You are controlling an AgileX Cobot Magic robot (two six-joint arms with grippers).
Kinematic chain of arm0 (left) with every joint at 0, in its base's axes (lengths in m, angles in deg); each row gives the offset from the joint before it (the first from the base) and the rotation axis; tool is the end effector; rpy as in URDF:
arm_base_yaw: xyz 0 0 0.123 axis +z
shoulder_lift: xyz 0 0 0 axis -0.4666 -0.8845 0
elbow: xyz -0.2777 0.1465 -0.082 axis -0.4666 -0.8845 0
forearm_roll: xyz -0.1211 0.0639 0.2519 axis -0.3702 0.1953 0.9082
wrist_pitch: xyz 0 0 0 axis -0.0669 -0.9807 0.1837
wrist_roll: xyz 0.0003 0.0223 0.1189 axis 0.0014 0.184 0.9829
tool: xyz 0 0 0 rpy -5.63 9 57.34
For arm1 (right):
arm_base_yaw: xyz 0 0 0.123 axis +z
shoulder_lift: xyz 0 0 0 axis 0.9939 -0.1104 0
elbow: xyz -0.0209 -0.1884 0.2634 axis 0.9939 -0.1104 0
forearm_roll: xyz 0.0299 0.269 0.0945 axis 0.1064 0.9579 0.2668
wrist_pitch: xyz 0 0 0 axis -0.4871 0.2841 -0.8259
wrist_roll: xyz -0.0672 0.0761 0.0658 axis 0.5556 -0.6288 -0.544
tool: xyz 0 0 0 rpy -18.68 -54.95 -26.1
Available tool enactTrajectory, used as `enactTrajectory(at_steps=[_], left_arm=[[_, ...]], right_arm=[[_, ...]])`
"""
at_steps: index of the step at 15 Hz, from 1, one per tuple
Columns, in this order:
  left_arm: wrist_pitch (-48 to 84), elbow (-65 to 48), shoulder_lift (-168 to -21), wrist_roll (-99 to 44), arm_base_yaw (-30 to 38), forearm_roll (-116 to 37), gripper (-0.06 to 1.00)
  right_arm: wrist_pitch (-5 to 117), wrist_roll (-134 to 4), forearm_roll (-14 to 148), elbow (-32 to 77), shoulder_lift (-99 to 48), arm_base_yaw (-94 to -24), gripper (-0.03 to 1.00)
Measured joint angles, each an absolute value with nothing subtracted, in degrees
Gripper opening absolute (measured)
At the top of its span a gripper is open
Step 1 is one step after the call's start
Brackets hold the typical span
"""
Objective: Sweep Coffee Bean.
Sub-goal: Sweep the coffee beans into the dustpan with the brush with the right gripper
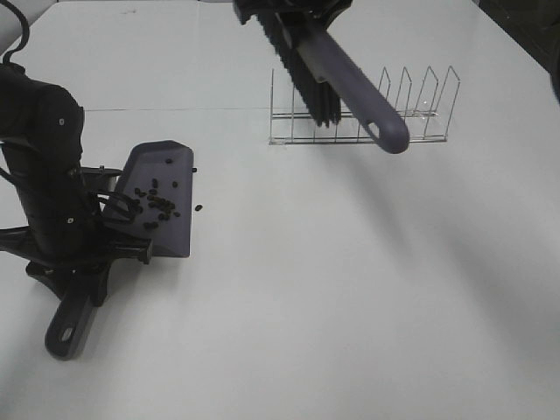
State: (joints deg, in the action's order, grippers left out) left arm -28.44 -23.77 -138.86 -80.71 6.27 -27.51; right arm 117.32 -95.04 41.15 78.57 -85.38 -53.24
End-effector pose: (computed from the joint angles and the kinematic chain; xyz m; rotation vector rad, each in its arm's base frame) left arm 0.3443 -0.1384 0.0721 -0.0373 -3.0005 -0.0481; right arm 0.5204 0.2650 0.2933 -0.5494 2.5188 -0.1844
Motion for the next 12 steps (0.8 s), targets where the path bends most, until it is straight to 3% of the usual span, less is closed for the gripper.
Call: enactTrajectory(at_steps=[5, 12], left_arm=[[-28.50, -23.71, -138.86, -80.71, 6.27, -27.51, 0.32], [-28.50, -23.71, -138.86, -80.71, 6.27, -27.63, 0.32]], right_arm=[[117.26, -94.06, 50.15, 72.78, -88.30, -54.56, 0.28], [114.23, -94.41, 47.34, 72.90, -98.33, -46.42, 0.28]])
